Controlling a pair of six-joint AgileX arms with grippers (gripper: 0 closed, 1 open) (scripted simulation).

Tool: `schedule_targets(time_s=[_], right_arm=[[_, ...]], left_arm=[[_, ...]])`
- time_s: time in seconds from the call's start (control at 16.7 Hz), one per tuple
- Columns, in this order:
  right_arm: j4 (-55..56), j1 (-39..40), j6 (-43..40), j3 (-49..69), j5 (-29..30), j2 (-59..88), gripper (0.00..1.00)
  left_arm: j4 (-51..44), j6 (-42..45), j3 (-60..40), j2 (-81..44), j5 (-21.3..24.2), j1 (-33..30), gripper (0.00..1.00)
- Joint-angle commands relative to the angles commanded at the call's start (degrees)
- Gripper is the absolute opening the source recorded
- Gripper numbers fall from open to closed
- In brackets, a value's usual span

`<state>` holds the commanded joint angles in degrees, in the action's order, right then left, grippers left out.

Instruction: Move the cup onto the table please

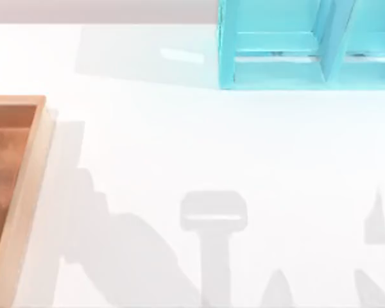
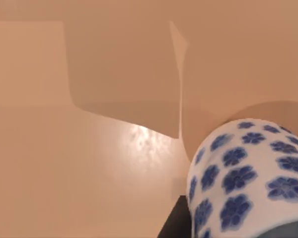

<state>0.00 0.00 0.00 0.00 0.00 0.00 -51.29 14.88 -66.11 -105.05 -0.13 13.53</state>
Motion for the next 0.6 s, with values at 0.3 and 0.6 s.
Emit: schedule_targets(time_s=[0.3, 0.6], right_arm=[[0.0, 0.0, 0.0, 0.0, 0.0, 0.0, 1.00], [0.0, 0.0, 0.0, 0.0, 0.0, 0.0, 1.00]], left_arm=[[0.0, 0.0, 0.0, 0.0, 0.0, 0.0, 0.00], [0.0, 0.0, 0.0, 0.0, 0.0, 0.0, 0.00]])
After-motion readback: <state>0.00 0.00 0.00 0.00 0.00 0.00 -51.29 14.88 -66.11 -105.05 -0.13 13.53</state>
